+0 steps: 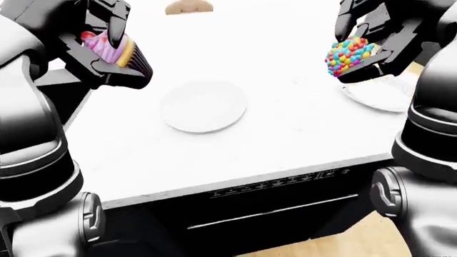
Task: Move the dessert items from the plate to the tray.
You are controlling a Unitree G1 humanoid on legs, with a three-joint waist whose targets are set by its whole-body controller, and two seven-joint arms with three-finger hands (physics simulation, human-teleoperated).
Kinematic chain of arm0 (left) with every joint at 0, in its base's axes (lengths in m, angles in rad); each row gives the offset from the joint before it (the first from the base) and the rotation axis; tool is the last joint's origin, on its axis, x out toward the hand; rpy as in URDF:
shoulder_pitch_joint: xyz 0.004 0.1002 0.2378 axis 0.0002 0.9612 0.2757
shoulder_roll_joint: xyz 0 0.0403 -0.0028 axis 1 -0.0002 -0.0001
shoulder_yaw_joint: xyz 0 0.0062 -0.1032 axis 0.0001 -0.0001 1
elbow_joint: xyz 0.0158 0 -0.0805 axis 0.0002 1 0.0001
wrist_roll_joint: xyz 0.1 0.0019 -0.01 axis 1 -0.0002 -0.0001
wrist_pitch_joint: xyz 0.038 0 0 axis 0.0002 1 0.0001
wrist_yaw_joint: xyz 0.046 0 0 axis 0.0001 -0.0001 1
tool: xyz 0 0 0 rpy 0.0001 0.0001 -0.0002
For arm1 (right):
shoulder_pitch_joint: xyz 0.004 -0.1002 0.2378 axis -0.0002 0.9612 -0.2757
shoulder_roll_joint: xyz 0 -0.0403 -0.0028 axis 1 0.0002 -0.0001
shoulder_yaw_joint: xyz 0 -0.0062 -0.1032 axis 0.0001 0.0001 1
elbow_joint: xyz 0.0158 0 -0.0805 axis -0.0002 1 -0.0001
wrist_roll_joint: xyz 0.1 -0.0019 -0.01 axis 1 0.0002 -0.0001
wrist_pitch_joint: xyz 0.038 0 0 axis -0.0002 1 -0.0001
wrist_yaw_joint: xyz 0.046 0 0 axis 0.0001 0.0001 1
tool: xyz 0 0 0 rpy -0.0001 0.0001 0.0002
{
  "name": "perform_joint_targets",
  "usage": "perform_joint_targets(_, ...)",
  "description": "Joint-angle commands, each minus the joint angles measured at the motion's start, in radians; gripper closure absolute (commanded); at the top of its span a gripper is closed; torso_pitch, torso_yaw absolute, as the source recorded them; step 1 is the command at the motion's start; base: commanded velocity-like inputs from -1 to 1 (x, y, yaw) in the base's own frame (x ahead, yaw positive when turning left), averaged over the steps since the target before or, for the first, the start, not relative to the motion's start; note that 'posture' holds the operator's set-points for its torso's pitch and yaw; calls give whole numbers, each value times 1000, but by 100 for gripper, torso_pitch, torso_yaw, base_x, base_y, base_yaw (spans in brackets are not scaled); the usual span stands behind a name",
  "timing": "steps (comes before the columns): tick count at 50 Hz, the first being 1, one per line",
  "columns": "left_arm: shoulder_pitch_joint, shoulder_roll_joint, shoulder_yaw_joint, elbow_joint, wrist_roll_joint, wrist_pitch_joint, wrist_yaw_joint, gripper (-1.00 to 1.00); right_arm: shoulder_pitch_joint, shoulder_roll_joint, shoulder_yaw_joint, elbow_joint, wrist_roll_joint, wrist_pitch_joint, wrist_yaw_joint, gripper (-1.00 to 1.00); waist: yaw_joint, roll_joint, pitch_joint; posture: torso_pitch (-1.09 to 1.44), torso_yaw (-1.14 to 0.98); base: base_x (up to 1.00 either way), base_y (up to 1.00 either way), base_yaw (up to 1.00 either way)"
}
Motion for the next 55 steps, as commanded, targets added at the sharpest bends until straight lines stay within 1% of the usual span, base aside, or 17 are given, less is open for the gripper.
perform_joint_targets(1, -31, 7, 6, -45, -6, -11, 6, 100, -37, -6, -14, -21, -9, -14, -25, 100, -9, -1, -22, 0, 0, -84, 84, 0)
perform_joint_targets(5, -30, 2, 3, -48, -5, -9, 9, 100, -46, 8, -7, -20, -11, -8, -28, 100, -36, -35, 9, 0, 0, -79, 88, 0)
perform_joint_targets(7, -21, -1, 1, -68, -3, 6, 0, 100, -50, 22, -6, -22, -7, 1, -31, 100, -53, -133, -41, 0, 0, -63, 97, 0)
perform_joint_targets(8, -21, -3, 0, -71, -2, 8, -1, 100, -46, 25, -1, -24, -7, -1, -28, 100, -78, -74, 4, 0, 0, -48, 100, 0)
perform_joint_targets(10, -15, -11, -2, -76, -1, 9, 2, 100, -41, 38, 5, -29, -7, 0, -30, 100, -66, -102, -47, 0, 0, -34, 100, 0)
perform_joint_targets(12, -8, -17, -3, -79, -1, 6, 4, 100, -35, 45, 2, -25, -1, -7, -40, 100, -38, -109, -27, 0, 0, -17, 50, 50)
perform_joint_targets(14, -4, -21, -2, -76, -1, 2, 7, 100, -35, 51, 6, -28, -1, -5, -41, 100, -37, 4, 35, 0, 0, -2, 0, 100)
perform_joint_targets(16, 3, -26, -1, -72, -2, -7, 14, 100, -37, 60, 10, -26, 1, -8, -47, 100, -26, 108, 8, 0, 0, -1, 0, 100)
perform_joint_targets(20, -3, -29, -6, -57, 1, -18, 20, 100, -34, 76, 9, -10, 15, -26, -79, 100, -35, 18, -8, 0, 0, 0, 25, 75)
perform_joint_targets(24, -7, -54, -5, -22, -1, -57, 63, 100, -43, 89, 10, 12, 35, -43, -125, 100, -76, -146, 43, 0, 0, 0, 100, 0)
perform_joint_targets(27, -27, -70, -12, -11, -7, -50, 84, 100, -22, 98, 16, 5, 42, -51, -144, 100, -63, -103, -12, 0, 0, 0, 100, 0)
perform_joint_targets(32, -14, -98, -30, -15, -8, -51, 97, 100, -16, 97, 15, 15, 50, -64, -168, 100, -68, -39, -1, 0, 0, 0, 100, 0)
perform_joint_targets(35, -13, -112, -33, -15, -8, -51, 104, 100, -9, 104, 11, 17, 60, -77, -194, 100, -78, 70, -31, 0, 0, 2, 100, 0)
perform_joint_targets(44, -9, -103, -26, -37, -13, -40, 93, 100, 1, 107, 17, 14, 74, -93, -225, 100, -60, -32, 9, 0, 0, 10, 100, 0)
perform_joint_targets(46, -11, -100, -25, -34, -15, -40, 94, 100, 1, 107, 19, 14, 75, -96, -226, 100, -70, -100, -21, 0, 0, 10, 100, 0)
perform_joint_targets(51, -24, -98, -24, -18, -20, -44, 104, 100, 2, 109, 16, 12, 83, -105, -231, 100, -52, -91, -35, 0, 0, 11, 100, 0)
perform_joint_targets(55, -28, -97, -22, -10, -26, -37, 115, 100, -2, 106, 14, 5, 89, -110, -234, 100, -56, -6, -16, 0, 0, 11, 100, 0)
